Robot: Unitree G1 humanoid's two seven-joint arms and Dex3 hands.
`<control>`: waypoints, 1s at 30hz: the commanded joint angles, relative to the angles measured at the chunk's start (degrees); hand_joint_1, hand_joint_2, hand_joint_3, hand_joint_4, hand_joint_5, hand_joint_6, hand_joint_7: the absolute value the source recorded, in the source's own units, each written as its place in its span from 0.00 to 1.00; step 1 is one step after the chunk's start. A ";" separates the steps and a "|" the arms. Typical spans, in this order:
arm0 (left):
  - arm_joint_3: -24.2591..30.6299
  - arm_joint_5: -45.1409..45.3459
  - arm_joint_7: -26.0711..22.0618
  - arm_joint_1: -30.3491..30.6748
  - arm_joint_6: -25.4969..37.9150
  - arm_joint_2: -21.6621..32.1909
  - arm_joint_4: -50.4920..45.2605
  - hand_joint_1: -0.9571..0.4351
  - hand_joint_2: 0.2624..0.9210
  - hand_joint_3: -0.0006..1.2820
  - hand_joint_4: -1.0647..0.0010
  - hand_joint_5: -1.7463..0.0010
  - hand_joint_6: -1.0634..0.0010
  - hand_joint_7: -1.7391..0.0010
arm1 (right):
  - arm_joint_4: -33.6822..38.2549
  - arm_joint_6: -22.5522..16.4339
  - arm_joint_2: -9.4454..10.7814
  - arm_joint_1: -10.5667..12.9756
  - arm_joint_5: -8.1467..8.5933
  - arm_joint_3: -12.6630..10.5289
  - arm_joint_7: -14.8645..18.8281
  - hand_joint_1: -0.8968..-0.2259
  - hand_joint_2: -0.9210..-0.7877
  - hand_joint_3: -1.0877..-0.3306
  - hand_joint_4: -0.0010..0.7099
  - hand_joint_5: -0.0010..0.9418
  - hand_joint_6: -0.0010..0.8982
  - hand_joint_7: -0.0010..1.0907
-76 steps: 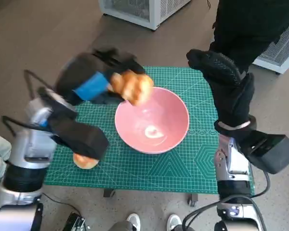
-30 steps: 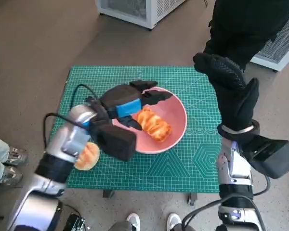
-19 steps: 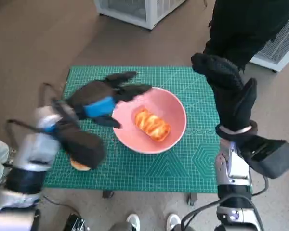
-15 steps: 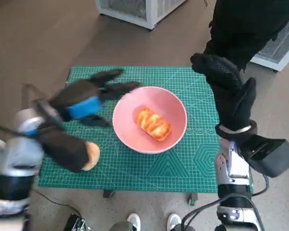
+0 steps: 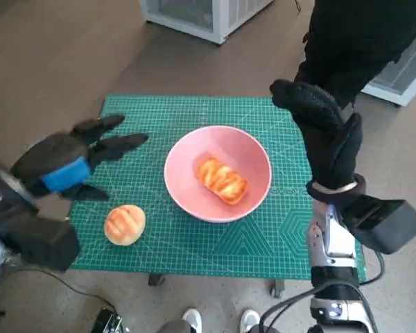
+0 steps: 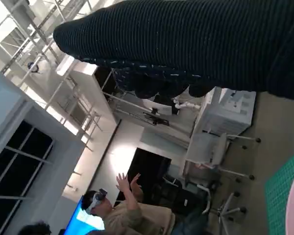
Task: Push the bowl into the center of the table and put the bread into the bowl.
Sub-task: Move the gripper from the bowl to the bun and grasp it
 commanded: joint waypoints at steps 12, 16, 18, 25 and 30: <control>0.71 -0.80 -3.51 8.97 7.64 0.28 -6.17 0.48 0.71 0.00 0.82 1.00 0.66 1.00 | 3.06 -0.77 0.35 -1.14 0.13 -0.01 1.20 0.26 0.00 0.50 0.30 0.00 0.12 0.50; -0.25 -0.15 -3.30 9.38 8.05 -0.28 -5.98 0.49 0.71 0.00 0.82 1.00 0.66 1.00 | 3.40 -0.95 0.32 -1.32 -0.10 0.06 1.21 0.26 0.00 0.49 0.30 0.00 0.12 0.51; -1.27 0.71 -2.81 9.65 7.95 -0.85 -5.36 0.50 0.71 0.00 0.82 1.00 0.66 1.00 | 3.45 -0.92 0.34 -1.36 -0.08 0.12 1.28 0.26 0.00 0.49 0.30 0.00 0.12 0.51; -4.88 2.63 -2.23 9.37 7.46 -2.52 -1.82 0.54 0.71 0.00 0.79 0.99 0.65 1.00 | 3.50 -0.83 0.25 -1.31 -0.04 0.22 1.40 0.26 0.00 0.48 0.30 0.00 0.11 0.51; -7.65 3.27 -2.24 8.59 6.63 -3.77 2.54 0.56 0.71 0.00 0.76 0.99 0.64 0.99 | 3.19 -0.58 0.06 -1.06 0.32 0.16 1.69 0.26 0.00 0.48 0.30 0.00 0.11 0.51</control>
